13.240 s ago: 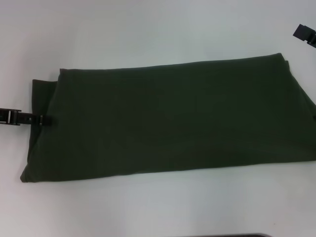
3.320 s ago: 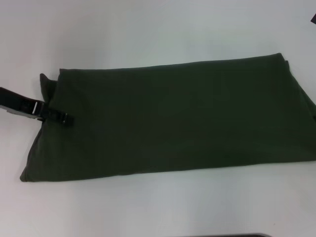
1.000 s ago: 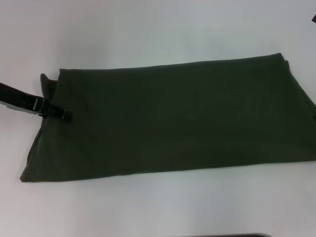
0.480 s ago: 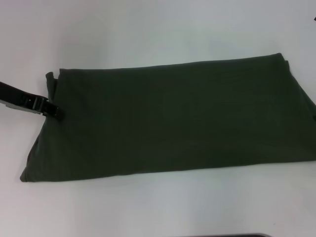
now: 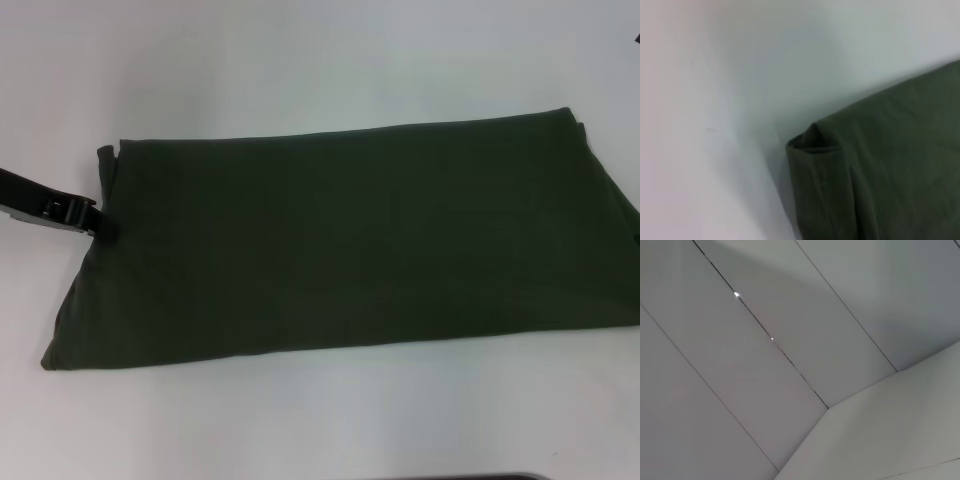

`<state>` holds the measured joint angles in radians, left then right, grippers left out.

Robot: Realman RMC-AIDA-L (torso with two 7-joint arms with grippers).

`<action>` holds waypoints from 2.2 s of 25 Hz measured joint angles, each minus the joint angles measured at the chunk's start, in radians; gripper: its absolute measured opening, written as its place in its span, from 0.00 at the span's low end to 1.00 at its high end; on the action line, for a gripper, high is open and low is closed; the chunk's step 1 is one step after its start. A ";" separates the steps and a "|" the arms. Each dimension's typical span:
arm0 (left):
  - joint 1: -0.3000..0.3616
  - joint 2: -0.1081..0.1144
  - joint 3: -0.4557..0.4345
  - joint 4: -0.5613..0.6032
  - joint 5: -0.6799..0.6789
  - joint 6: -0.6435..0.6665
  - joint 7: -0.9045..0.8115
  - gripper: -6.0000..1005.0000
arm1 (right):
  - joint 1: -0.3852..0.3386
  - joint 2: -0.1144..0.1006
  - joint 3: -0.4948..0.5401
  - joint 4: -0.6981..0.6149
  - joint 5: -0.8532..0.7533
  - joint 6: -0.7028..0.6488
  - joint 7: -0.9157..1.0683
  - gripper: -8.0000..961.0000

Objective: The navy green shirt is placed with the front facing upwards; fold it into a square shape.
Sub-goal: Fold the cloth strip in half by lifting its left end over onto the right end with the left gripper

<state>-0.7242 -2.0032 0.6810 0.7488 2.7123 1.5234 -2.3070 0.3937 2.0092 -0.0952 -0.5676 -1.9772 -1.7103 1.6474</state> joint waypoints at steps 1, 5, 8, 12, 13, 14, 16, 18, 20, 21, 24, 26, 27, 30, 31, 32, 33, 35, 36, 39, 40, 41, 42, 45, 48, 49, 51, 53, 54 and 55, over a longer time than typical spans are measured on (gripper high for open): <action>0.001 0.000 0.000 0.000 0.000 -0.001 0.000 0.05 | 0.000 0.000 0.000 0.000 0.000 0.000 0.000 0.57; 0.004 0.000 -0.007 0.006 -0.005 0.004 0.000 0.03 | -0.002 0.000 0.001 0.000 0.000 0.000 0.000 0.57; 0.007 -0.001 -0.024 0.018 -0.017 0.020 0.001 0.03 | -0.005 0.000 0.000 0.000 0.000 0.000 0.000 0.57; 0.016 -0.003 -0.050 0.044 -0.040 0.049 0.008 0.03 | -0.007 0.000 -0.003 0.005 0.000 0.000 -0.005 0.57; 0.020 -0.003 -0.051 0.051 -0.048 0.053 0.008 0.03 | -0.008 0.000 -0.004 0.006 0.000 0.000 -0.006 0.57; 0.025 -0.002 -0.051 0.059 -0.057 0.057 0.009 0.03 | -0.008 0.000 -0.004 0.007 -0.001 0.000 -0.007 0.57; 0.036 -0.001 -0.051 0.071 -0.070 0.063 0.009 0.03 | -0.008 0.002 -0.004 0.008 -0.002 0.000 -0.008 0.57; 0.045 0.001 -0.052 0.079 -0.076 0.065 0.009 0.03 | -0.009 0.003 -0.004 0.008 -0.003 0.000 -0.009 0.57; 0.051 0.004 -0.059 0.083 -0.077 0.063 0.012 0.03 | -0.009 0.005 -0.005 0.007 -0.004 0.000 -0.010 0.57; 0.052 0.005 -0.064 0.084 -0.077 0.063 0.014 0.03 | -0.009 0.006 -0.005 0.006 -0.004 0.000 -0.011 0.57; 0.061 0.013 -0.076 0.085 -0.079 0.063 0.025 0.03 | -0.009 0.008 -0.007 0.006 -0.003 0.000 -0.011 0.57; 0.069 0.019 -0.078 0.085 -0.080 0.062 0.028 0.03 | -0.008 0.008 -0.007 0.006 -0.003 0.000 -0.011 0.57; 0.071 0.020 -0.078 0.085 -0.080 0.062 0.030 0.03 | -0.006 0.009 -0.007 0.006 -0.003 0.000 -0.011 0.57; 0.078 0.029 -0.078 0.084 -0.080 0.063 0.038 0.03 | -0.003 0.010 -0.008 0.007 -0.003 0.000 -0.011 0.57; 0.080 0.032 -0.078 0.083 -0.080 0.065 0.040 0.03 | -0.003 0.010 -0.008 0.007 -0.003 0.000 -0.011 0.57; 0.082 0.037 -0.078 0.081 -0.080 0.065 0.041 0.03 | -0.002 0.010 -0.008 0.008 -0.003 0.000 -0.011 0.57; 0.086 0.042 -0.081 0.080 -0.080 0.066 0.042 0.03 | -0.001 0.011 -0.008 0.009 -0.004 0.000 -0.011 0.57; 0.091 0.049 -0.090 0.080 -0.080 0.066 0.044 0.03 | -0.001 0.011 -0.008 0.009 -0.004 0.000 -0.011 0.57; 0.094 0.053 -0.097 0.080 -0.080 0.066 0.046 0.03 | -0.001 0.011 -0.008 0.009 -0.004 0.000 -0.011 0.57; 0.103 0.067 -0.117 0.079 -0.080 0.068 0.052 0.03 | -0.001 0.012 -0.008 0.009 -0.004 0.000 -0.011 0.57; 0.107 0.070 -0.124 0.079 -0.080 0.069 0.053 0.03 | -0.001 0.012 -0.008 0.009 -0.003 0.000 -0.011 0.57; 0.111 0.074 -0.131 0.081 -0.079 0.072 0.054 0.03 | -0.001 0.012 -0.008 0.009 -0.003 0.000 -0.011 0.57; 0.114 0.076 -0.136 0.083 -0.078 0.074 0.054 0.03 | -0.001 0.012 -0.008 0.009 -0.002 0.000 -0.011 0.57; 0.125 0.085 -0.142 0.086 -0.076 0.078 0.053 0.03 | -0.001 0.012 -0.008 0.009 -0.002 -0.001 -0.011 0.57; 0.131 0.091 -0.146 0.089 -0.077 0.091 0.052 0.03 | 0.000 0.012 -0.010 0.009 -0.003 -0.001 -0.011 0.57; 0.132 0.091 -0.151 0.094 -0.078 0.099 0.053 0.03 | 0.001 0.012 -0.013 0.009 -0.003 -0.001 -0.011 0.57; 0.132 0.088 -0.159 0.105 -0.079 0.114 0.054 0.03 | 0.002 0.012 -0.019 0.009 -0.003 -0.001 -0.011 0.57; 0.129 0.079 -0.164 0.122 -0.079 0.130 0.054 0.03 | 0.003 0.012 -0.028 0.009 -0.004 -0.001 -0.011 0.57; 0.127 0.074 -0.165 0.129 -0.080 0.135 0.055 0.03 | 0.003 0.012 -0.033 0.009 -0.004 0.000 -0.011 0.57; 0.126 0.069 -0.165 0.137 -0.081 0.138 0.055 0.03 | 0.004 0.012 -0.042 0.009 -0.005 0.003 -0.011 0.57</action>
<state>-0.5985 -1.9340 0.5156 0.8854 2.6316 1.6617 -2.2521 0.3974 2.0216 -0.1373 -0.5583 -1.9817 -1.7071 1.6365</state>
